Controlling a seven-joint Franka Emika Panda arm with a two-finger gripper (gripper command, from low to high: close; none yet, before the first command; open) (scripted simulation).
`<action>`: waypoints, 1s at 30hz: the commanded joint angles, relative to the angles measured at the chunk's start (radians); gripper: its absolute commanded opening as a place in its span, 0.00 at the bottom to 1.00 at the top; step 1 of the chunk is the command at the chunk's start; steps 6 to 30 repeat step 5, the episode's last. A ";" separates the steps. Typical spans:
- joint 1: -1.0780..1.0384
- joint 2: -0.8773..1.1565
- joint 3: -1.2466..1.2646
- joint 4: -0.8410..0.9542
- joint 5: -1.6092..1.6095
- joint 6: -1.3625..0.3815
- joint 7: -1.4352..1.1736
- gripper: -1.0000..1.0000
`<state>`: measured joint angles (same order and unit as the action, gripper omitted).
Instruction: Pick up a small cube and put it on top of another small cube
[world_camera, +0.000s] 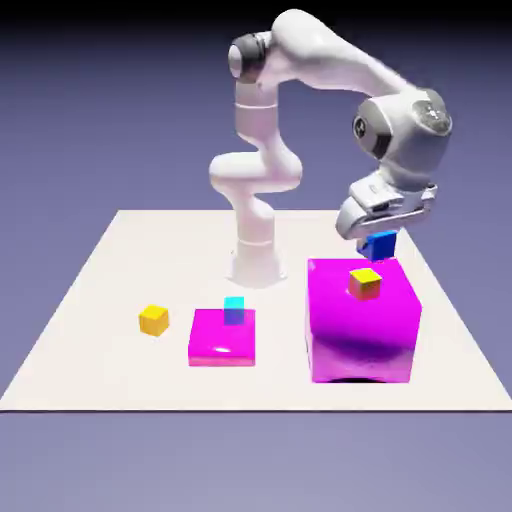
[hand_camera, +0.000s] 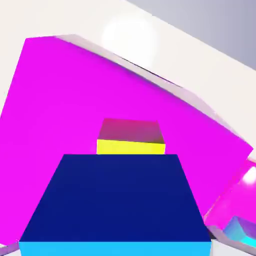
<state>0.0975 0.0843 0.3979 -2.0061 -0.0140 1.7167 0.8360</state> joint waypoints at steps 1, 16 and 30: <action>0.000 -0.001 0.000 -0.035 -0.002 0.034 0.000 0.00; 0.000 0.001 0.000 0.038 -0.002 -0.037 0.001 1.00; 0.000 0.001 0.000 0.038 -0.002 -0.037 0.001 1.00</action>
